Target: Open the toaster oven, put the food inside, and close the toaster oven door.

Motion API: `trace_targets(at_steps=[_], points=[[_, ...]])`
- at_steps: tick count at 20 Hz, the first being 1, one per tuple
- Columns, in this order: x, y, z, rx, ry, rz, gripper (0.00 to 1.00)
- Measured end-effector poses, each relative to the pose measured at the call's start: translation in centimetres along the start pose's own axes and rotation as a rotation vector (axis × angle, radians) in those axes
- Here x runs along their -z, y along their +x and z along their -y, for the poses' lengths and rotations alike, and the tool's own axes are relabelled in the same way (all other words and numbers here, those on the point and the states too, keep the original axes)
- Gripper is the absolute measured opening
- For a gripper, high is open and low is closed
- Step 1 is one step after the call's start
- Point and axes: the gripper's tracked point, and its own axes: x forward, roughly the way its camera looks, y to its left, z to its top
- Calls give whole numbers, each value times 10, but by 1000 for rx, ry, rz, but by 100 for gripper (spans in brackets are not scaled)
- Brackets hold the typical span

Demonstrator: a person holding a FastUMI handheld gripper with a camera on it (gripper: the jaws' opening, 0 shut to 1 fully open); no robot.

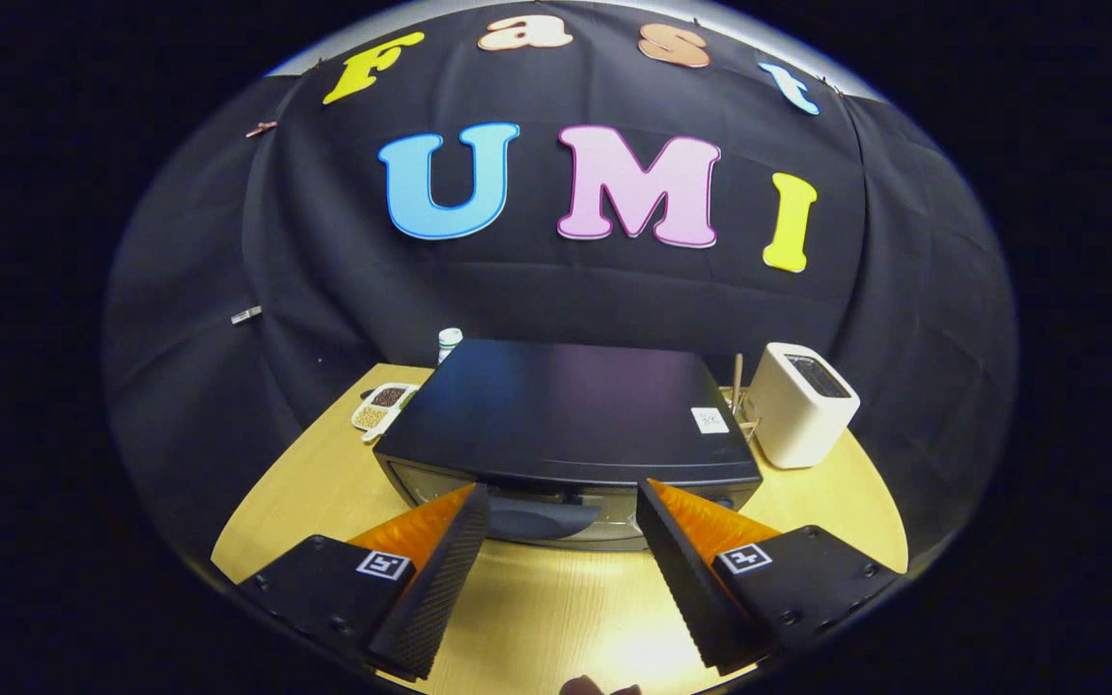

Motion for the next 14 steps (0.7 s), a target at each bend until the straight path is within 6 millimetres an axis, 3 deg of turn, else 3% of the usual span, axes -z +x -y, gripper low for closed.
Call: trace_targets(at_steps=[7,14], points=[[-73,-40,43,23,-1,178,98],[-138,-83,114,46,25,310,98]])
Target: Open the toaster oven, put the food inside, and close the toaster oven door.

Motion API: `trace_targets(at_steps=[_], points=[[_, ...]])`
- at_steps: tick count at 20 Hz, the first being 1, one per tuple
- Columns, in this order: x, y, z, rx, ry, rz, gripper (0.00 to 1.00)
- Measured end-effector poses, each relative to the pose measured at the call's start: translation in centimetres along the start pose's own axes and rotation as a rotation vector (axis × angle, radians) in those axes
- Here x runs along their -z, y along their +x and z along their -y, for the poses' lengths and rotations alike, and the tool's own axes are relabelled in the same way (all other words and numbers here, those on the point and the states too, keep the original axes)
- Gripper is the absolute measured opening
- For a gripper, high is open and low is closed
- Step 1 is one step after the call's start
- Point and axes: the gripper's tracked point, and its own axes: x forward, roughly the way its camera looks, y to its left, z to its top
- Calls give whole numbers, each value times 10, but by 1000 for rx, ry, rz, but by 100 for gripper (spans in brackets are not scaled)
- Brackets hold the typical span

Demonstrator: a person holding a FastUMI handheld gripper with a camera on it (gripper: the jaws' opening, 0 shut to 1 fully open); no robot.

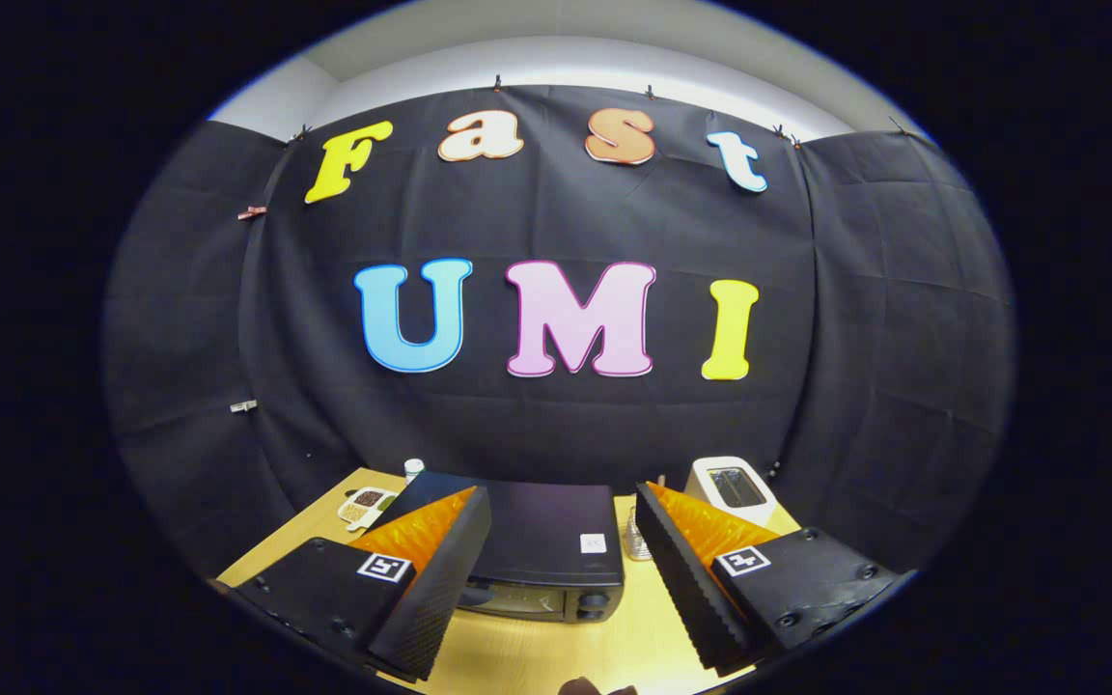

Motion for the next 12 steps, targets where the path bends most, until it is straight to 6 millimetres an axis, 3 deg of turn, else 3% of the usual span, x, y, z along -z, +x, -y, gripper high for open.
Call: trace_targets(at_steps=[7,12], points=[[-56,-24,77,32,-11,115,98],[-74,-34,118,47,-3,157,98]])
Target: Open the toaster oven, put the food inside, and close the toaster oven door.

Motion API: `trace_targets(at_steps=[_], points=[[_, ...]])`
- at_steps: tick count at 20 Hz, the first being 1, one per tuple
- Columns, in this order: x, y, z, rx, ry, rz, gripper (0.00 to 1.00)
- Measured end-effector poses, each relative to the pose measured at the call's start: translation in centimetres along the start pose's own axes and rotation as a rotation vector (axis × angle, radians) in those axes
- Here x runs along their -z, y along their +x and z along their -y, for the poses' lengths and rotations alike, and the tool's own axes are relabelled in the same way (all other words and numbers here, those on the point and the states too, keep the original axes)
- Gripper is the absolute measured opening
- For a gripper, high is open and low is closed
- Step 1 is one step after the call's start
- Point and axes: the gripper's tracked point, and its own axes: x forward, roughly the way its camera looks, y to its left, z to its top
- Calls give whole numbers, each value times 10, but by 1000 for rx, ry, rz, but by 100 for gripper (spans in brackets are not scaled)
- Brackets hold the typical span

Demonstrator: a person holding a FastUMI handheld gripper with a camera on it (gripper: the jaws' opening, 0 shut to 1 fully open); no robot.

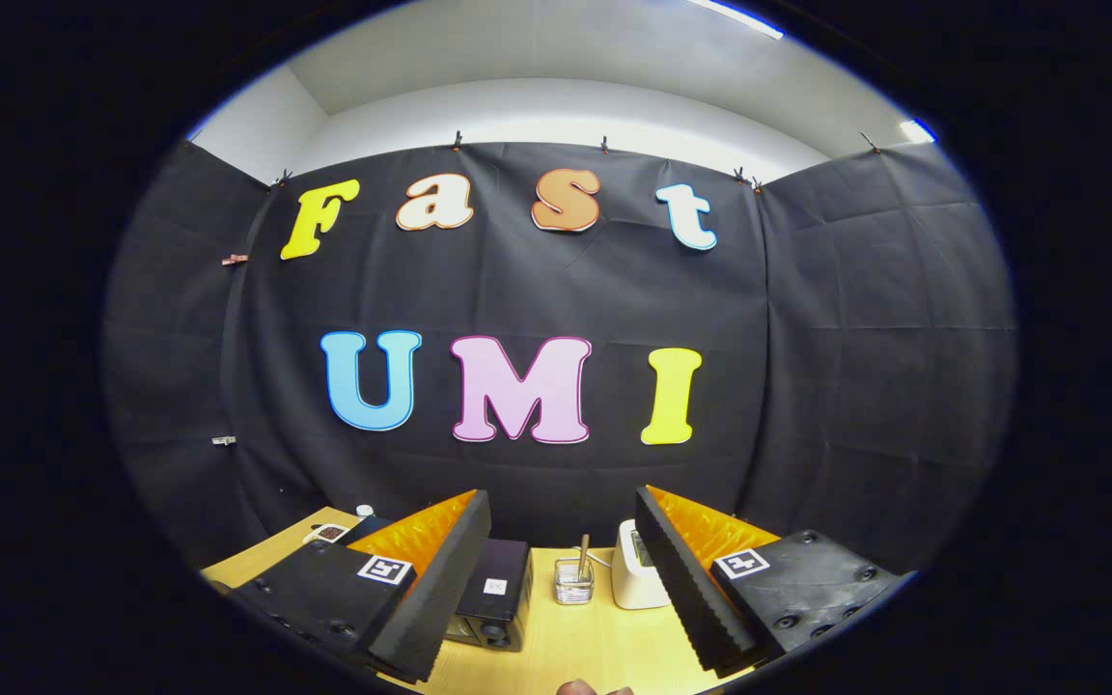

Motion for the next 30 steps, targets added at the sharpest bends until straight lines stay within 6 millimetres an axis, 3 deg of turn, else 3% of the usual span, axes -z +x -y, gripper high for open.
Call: trace_targets(at_steps=[6,30], points=[[-8,-3,19,2,11,17,98],[-9,-1,25,12,14,17,98]])
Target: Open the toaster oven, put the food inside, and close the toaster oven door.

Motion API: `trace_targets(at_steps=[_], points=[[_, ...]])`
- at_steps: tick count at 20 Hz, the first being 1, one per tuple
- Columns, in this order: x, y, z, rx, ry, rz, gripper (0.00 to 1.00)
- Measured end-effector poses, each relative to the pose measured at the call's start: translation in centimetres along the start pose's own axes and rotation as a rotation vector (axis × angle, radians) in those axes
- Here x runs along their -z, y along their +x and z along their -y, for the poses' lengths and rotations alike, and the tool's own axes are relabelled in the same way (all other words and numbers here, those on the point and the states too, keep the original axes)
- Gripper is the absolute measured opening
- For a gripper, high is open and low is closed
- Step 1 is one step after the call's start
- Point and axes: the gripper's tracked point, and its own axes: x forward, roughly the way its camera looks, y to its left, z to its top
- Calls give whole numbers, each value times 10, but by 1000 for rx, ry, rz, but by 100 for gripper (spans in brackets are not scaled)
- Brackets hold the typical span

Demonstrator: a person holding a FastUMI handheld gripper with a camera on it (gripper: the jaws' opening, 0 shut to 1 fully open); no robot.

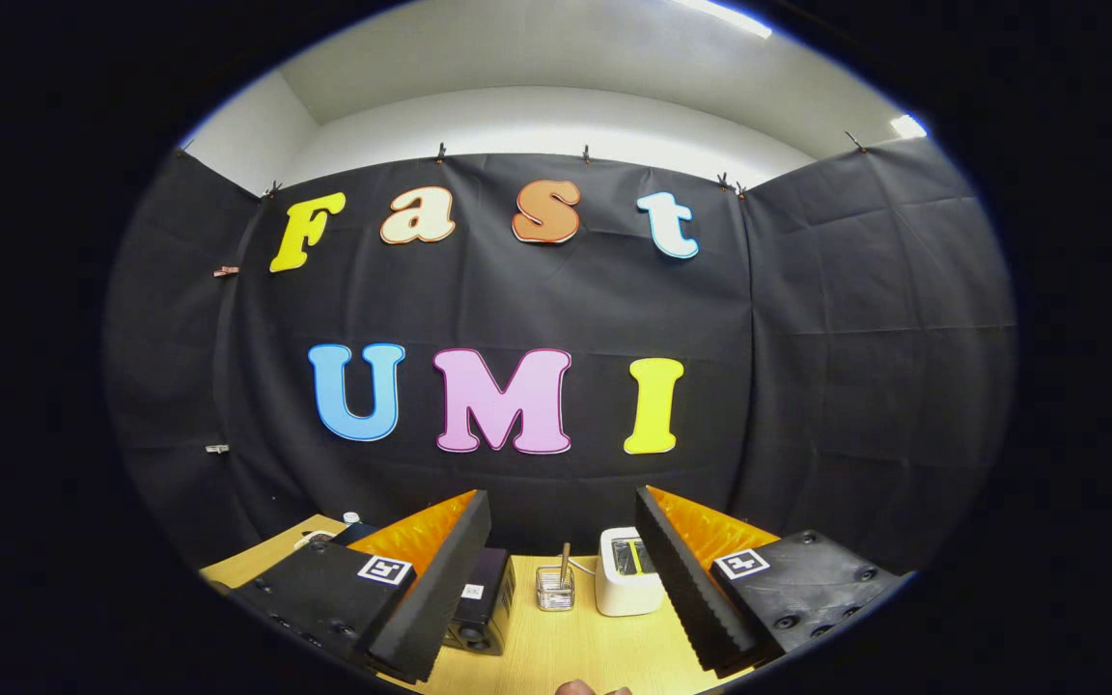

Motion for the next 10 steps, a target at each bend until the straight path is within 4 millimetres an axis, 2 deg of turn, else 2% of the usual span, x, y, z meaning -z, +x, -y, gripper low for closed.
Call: trace_targets(at_steps=[10], points=[[-10,0,6,10,-6,29,98]])
